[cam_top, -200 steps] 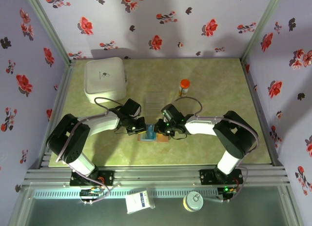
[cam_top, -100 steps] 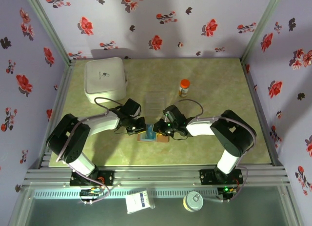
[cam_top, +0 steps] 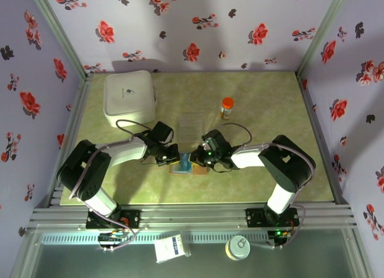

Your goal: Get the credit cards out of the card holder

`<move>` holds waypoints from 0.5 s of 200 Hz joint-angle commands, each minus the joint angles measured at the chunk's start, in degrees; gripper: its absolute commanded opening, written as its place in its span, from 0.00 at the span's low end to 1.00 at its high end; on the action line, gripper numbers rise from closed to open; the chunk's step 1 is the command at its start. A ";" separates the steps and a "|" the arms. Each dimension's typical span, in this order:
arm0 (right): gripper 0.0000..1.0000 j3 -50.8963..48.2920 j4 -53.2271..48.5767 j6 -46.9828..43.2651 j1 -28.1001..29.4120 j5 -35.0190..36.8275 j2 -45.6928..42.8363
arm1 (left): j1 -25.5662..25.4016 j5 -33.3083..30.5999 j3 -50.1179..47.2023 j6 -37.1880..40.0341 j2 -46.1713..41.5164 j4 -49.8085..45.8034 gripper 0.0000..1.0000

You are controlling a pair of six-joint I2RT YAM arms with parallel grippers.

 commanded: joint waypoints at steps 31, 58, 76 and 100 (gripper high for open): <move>0.07 -2.03 -2.72 -1.55 -1.87 0.44 -3.71 | -0.32 -2.01 -0.46 -0.60 1.42 -3.11 0.04; 0.06 -1.58 -7.72 -3.61 -2.50 1.45 -6.95 | -0.30 -2.04 -0.40 -0.76 1.55 -3.11 0.04; 0.06 -0.80 -11.88 -5.41 -2.83 2.38 -9.26 | -0.31 -2.01 -0.34 -0.69 1.44 -3.12 0.04; 0.05 0.49 -16.65 -7.55 -3.12 3.31 -11.82 | -0.28 -1.97 -0.26 -0.74 1.43 -3.14 0.04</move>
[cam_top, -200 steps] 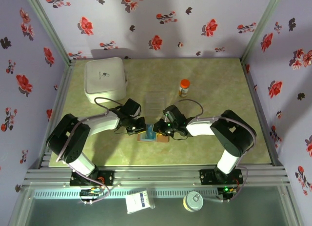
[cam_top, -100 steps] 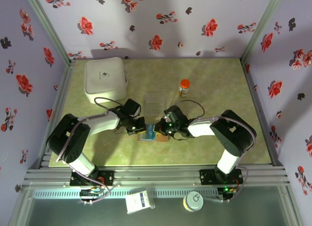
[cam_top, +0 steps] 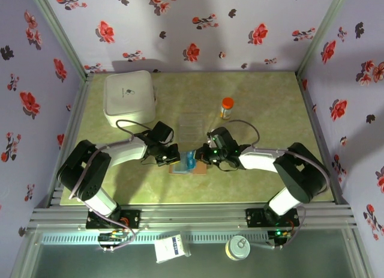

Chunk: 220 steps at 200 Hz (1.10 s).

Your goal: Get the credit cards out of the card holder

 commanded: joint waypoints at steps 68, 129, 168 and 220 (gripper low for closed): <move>0.04 5.42 -16.85 -7.31 -1.02 4.19 -6.62 | -0.31 -1.91 -0.14 -0.56 1.44 -3.17 0.04; 0.04 14.60 -31.38 -16.78 -1.11 8.02 -8.17 | -0.34 -1.25 0.21 -1.00 0.77 -2.85 0.07; 0.05 24.31 -43.46 -34.77 -1.20 9.62 -4.71 | -0.24 -0.57 1.73 -1.33 -1.37 -2.87 0.12; 0.00 38.14 -55.39 -59.81 -1.61 19.18 3.33 | 0.86 -1.69 1.62 -0.96 -5.70 -3.27 0.17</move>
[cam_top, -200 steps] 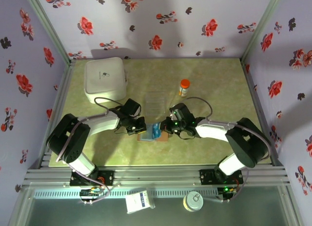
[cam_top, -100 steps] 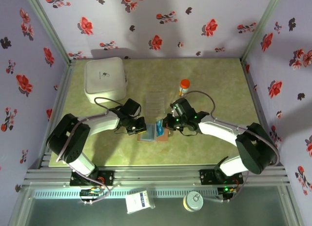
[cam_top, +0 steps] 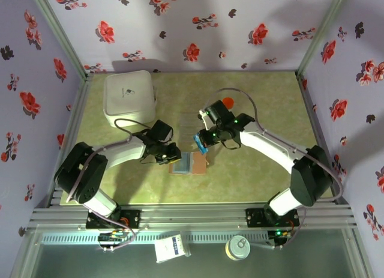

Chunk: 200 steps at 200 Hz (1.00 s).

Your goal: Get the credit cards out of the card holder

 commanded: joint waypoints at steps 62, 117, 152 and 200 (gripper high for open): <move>0.00 25.50 -19.81 -47.05 -1.55 3.60 16.83 | 5.43 -1.75 -2.75 0.59 -7.10 0.87 0.18; 0.00 43.80 -29.91 -59.14 -3.70 -2.07 28.69 | 12.15 -0.78 -7.35 0.39 -11.52 2.50 0.19; 0.00 55.24 -38.23 -61.04 -3.99 -4.87 37.26 | 14.97 0.37 -7.86 1.23 -11.92 2.67 0.20; 0.00 62.10 -39.65 -61.08 -4.32 -7.16 43.91 | 17.01 2.32 -6.45 2.86 -8.76 2.63 0.20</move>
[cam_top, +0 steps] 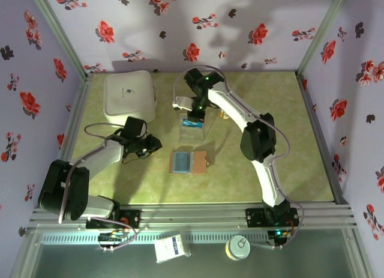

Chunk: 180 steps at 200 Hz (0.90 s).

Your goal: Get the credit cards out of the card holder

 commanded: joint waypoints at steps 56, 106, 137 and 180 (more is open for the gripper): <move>0.00 6.90 -7.84 -2.22 -0.81 -5.63 7.36 | 1.98 2.54 0.61 2.12 3.65 0.99 0.20; 0.00 6.90 -10.01 -2.78 -1.18 -8.43 9.62 | 2.31 2.64 0.34 1.53 4.75 1.69 0.20; 0.00 6.77 -10.27 -2.45 -1.25 -9.75 11.03 | 2.29 2.86 0.51 1.10 5.89 2.40 0.20; 0.00 6.35 -9.64 -1.81 -1.34 -10.08 12.32 | 2.25 3.21 1.06 0.99 6.89 2.42 0.20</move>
